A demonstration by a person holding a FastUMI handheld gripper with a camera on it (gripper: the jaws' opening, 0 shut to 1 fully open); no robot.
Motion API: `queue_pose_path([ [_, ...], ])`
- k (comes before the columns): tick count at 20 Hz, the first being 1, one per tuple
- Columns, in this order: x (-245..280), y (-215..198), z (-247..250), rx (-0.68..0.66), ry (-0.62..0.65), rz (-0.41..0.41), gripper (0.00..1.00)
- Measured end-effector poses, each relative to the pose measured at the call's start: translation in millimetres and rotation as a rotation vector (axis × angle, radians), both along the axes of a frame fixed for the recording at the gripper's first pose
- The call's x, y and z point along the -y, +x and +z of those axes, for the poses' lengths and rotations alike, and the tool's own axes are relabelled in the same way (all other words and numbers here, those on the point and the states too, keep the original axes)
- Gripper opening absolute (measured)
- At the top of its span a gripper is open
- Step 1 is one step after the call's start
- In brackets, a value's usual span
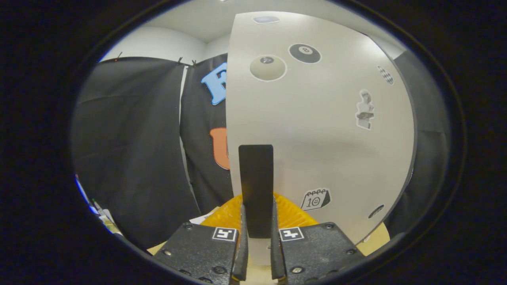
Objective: Open the shoe cabinet door, grab the shoes and put them into the shoe cabinet, then close the shoe cabinet door.
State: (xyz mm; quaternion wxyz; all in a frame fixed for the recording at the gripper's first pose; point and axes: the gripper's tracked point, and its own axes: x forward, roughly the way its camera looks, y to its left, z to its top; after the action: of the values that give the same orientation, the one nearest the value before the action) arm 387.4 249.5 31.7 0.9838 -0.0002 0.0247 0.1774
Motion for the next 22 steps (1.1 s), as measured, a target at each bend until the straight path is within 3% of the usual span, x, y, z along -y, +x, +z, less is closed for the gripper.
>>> queue_pose_path([
  [9, 25, -28, -4, -0.003, 0.024, -0.043, 0.23],
  [22, 96, -52, -5, 0.001, 0.008, -0.287, 0.13],
])
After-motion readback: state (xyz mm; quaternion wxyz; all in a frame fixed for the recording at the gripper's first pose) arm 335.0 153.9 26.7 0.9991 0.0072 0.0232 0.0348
